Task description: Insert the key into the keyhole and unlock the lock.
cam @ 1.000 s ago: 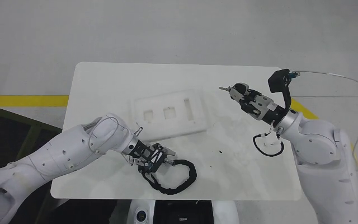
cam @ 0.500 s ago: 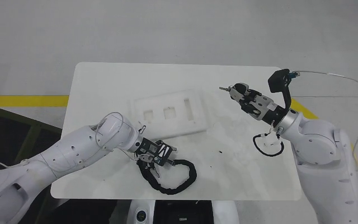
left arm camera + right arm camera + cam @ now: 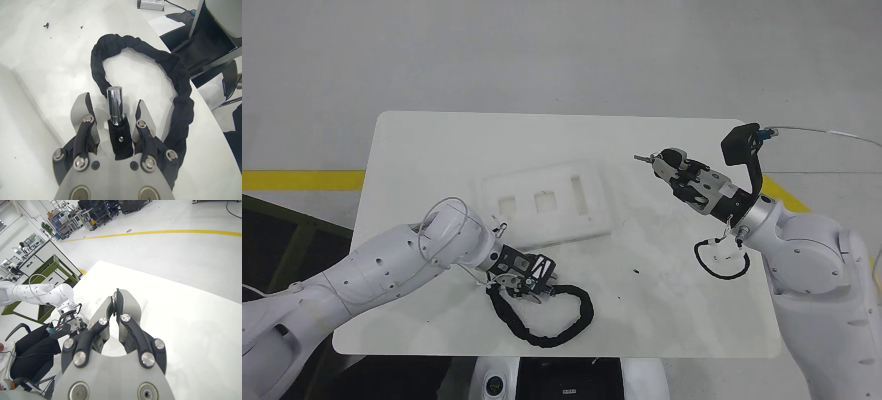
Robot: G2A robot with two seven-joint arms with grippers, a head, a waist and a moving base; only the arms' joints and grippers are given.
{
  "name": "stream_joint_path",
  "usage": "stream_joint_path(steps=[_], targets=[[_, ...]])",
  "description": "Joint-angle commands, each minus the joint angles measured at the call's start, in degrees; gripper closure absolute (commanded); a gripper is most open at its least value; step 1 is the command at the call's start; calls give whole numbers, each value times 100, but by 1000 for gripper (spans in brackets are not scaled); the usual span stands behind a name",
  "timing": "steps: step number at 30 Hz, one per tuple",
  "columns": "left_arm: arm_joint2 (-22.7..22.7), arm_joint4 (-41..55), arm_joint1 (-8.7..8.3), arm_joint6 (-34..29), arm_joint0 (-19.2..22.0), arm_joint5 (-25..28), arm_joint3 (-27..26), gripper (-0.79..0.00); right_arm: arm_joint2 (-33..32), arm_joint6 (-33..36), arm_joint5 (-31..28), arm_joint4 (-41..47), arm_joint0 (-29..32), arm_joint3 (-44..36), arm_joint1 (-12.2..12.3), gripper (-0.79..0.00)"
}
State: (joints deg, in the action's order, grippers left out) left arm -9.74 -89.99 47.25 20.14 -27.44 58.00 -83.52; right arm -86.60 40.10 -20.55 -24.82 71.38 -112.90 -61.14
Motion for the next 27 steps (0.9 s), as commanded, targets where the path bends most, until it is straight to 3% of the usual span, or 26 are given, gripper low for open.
stream_joint_path(steps=[1, 3, 8, 11, 19, 27], targets=[[0, -4, 4, -19, -13, 0, -2, -428, 0, 0, 0, 0, 0, 0, 0, 0], [0, 4, 7, -35, -18, 0, 5, -425, 0, 0, 0, 0, 0, 0, 0, 0], [0, 55, 7, -87, -13, 0, 25, -268, 0, 0, 0, 0, 0, 0, 0, 0], [0, 114, 1, -108, -2, 0, 43, -6, 0, 0, 0, 0, 0, 0, 0, 0], [0, 256, -18, -68, 45, 0, 13, 0, 0, 0, 0, 0, 0, 0, 0, 0], [-1, 284, -78, 592, 285, 0, 78, 0, 0, 0, 0, 0, 0, 0, 0, 0]])
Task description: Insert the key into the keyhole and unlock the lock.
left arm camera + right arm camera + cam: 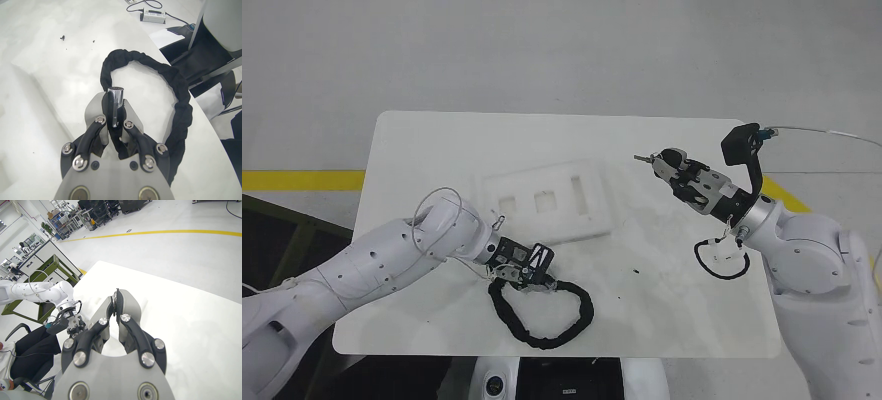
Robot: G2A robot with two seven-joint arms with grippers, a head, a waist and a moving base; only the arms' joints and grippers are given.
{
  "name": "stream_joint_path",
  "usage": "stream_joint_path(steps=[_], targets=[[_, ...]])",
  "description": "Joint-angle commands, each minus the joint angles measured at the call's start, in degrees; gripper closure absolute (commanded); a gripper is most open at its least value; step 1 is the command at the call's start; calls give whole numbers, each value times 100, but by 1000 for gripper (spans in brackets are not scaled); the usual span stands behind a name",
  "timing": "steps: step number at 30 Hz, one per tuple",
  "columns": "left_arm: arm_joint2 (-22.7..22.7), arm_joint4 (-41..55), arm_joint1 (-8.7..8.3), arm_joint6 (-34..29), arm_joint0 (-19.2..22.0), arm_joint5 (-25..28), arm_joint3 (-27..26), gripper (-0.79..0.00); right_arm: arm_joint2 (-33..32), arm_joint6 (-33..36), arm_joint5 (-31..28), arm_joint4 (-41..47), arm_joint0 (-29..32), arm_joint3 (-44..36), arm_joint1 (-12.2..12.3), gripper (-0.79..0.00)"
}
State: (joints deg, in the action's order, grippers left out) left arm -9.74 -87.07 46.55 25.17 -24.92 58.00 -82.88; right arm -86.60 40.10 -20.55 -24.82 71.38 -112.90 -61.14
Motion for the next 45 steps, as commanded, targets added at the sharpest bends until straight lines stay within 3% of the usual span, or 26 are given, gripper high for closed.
stream_joint_path(steps=[1, 9, 16, 22, 29, 45], targets=[[-14, -11, -15, 164, 77, 0, 40, 0, 0, 0, 0, 0, 0, 0, 0, 0], [-406, 48, -59, 765, 106, -286, 86, 0, 102, 102, -16, -36, 3, -174, 5, 0], [-712, 253, -64, 1094, -130, -764, 312, 0, 641, 1660, 564, 323, -385, -441, 45, 0], [-954, 471, -67, 1285, -389, -1125, 544, 0, 1064, 2282, 1336, 227, -563, -859, 51, 0], [-1257, 645, -95, 1360, -742, -1691, 559, 0, 1676, 2163, 2541, -140, -522, -1190, -1, 0], [-1808, 794, -115, 1628, -1394, -2129, 600, 0, 2726, 1016, 4156, -643, -510, -1361, -199, 0]])
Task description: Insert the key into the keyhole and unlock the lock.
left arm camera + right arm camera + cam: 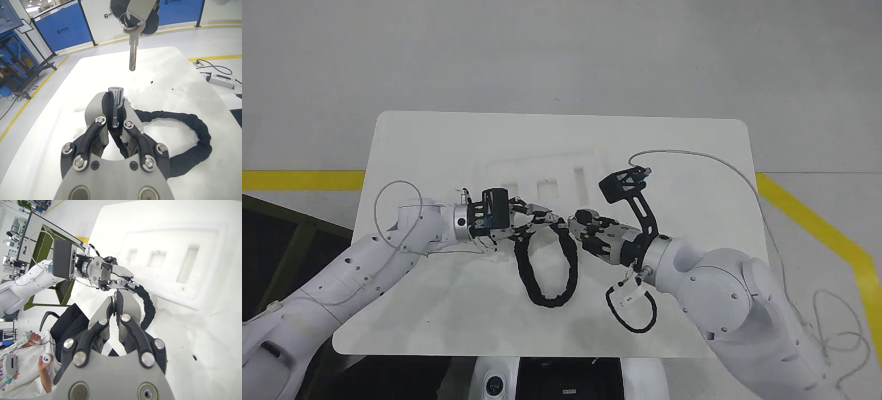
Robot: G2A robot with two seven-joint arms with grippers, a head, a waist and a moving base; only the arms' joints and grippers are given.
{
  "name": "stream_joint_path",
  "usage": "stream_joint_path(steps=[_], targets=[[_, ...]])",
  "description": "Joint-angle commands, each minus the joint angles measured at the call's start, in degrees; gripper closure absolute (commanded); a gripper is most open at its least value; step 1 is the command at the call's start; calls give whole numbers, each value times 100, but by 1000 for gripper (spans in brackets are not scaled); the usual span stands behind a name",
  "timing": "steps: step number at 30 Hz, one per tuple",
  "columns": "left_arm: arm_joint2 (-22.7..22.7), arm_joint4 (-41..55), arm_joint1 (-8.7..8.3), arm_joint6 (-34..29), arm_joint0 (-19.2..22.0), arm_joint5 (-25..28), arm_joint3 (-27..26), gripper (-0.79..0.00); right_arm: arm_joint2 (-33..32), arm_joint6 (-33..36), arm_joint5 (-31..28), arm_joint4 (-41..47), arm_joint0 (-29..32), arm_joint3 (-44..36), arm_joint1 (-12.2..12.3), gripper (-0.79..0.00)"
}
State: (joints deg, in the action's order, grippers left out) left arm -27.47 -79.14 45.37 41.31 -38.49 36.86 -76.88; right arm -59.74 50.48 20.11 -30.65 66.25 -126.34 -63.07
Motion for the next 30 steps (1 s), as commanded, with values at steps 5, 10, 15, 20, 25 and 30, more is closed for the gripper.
stream_joint_path(steps=[5, 10, 15, 20, 25, 30], targets=[[-187, -110, 13, -19, -155, -141, -18, 0, 88, 88, 295, -269, -21, -27, -6, 0], [-201, -125, 13, -23, -164, -179, -15, 0, 88, 88, 295, -269, -21, -27, -6, 0], [-201, -125, 13, -23, -164, -179, -15, 0, 88, 88, 295, -269, -21, -27, -6, 0], [-201, -125, 13, -23, -164, -179, -15, 0, 212, -136, 281, -197, 38, 8, -45, 0], [-201, -125, 13, -23, -164, -179, -15, 0, 322, -347, 519, -139, -73, 73, -111, 0], [-201, -125, 13, -23, -164, -179, -15, 0, 373, -464, 667, -72, -111, 115, -157, 0]])
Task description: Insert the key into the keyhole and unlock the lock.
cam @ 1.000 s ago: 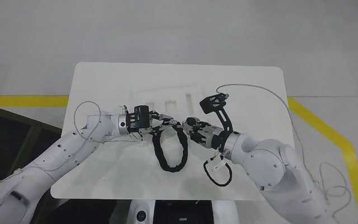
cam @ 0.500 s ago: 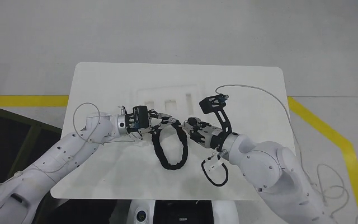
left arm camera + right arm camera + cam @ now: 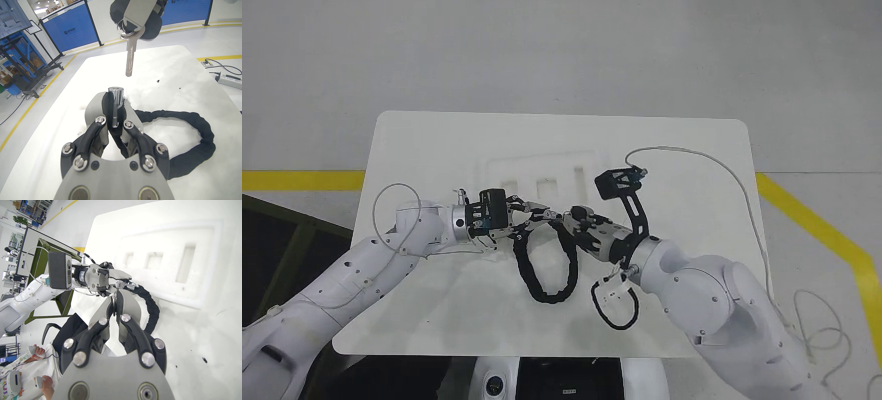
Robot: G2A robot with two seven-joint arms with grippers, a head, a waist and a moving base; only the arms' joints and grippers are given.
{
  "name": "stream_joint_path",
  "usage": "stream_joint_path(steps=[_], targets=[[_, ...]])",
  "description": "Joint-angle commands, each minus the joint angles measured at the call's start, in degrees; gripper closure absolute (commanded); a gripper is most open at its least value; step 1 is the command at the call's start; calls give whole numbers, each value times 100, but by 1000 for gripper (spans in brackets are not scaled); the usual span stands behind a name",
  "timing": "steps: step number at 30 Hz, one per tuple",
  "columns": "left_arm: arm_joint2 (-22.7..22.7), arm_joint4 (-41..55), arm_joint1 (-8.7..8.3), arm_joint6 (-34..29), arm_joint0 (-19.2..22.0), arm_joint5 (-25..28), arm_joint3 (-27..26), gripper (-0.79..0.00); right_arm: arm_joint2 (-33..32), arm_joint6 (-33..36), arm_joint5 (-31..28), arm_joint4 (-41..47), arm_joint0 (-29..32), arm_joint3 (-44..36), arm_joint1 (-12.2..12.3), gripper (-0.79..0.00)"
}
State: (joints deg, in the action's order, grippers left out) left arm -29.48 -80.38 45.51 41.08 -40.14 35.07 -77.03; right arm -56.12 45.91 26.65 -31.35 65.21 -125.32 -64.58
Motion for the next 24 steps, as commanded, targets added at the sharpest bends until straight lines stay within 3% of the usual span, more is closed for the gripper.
stream_joint_path(steps=[1, 24], targets=[[0, 0, 0, 0, 0, 0, 0, 0, 31, -25, 37, 9, -18, 42, -16, 0], [0, 0, 0, 0, 0, 0, 0, 0, 181, -251, 147, 202, -233, 389, -183, 0]])
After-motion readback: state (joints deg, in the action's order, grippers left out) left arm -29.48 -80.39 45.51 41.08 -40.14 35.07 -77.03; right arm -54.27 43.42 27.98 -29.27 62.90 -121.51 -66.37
